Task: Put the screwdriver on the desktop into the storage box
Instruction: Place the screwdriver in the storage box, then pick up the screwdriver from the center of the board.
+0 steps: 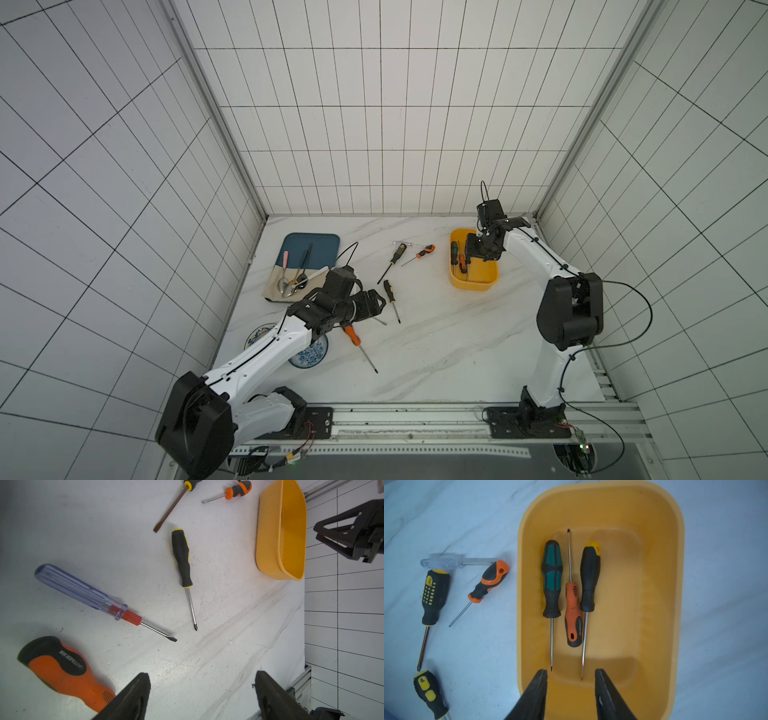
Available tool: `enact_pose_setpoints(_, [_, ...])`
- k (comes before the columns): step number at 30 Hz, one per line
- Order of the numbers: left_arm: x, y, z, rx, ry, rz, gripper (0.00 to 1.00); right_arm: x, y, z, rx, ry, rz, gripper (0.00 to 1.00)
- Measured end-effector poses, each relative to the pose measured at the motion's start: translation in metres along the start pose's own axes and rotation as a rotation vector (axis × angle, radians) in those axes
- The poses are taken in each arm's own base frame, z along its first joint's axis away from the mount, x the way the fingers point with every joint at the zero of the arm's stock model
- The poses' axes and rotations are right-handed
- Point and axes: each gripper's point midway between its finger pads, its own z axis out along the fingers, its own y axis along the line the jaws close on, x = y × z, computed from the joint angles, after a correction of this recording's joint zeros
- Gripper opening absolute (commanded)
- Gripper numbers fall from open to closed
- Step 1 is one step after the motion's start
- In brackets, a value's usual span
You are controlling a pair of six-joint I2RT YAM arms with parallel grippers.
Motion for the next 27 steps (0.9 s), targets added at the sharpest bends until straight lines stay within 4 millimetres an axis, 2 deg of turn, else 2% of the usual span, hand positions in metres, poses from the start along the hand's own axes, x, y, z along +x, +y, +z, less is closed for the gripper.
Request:
enact_pose_setpoints(5, [-0.013, 0.014, -0.013, -0.019, -0.045, -0.048, 0.84, 0.025, 0.044, -0.021, -0.060, -0.014, -0.093, 0.44])
enact_pose_setpoints(9, [-0.018, 0.025, -0.023, -0.020, -0.084, -0.086, 0.84, 0.044, 0.076, -0.025, -0.123, -0.009, -0.141, 0.44])
enact_pose_setpoints(15, [-0.017, 0.040, -0.031, -0.025, -0.109, -0.140, 0.84, 0.070, 0.119, -0.017, -0.185, 0.025, -0.203, 0.43])
enact_pose_setpoints(23, [-0.020, 0.047, -0.038, -0.017, -0.138, -0.180, 0.84, 0.116, 0.166, 0.021, -0.207, 0.137, -0.298, 0.42])
enact_pose_setpoints(27, [-0.019, 0.055, -0.040, -0.012, -0.146, -0.213, 0.84, 0.122, 0.188, 0.025, -0.229, 0.149, -0.330, 0.43])
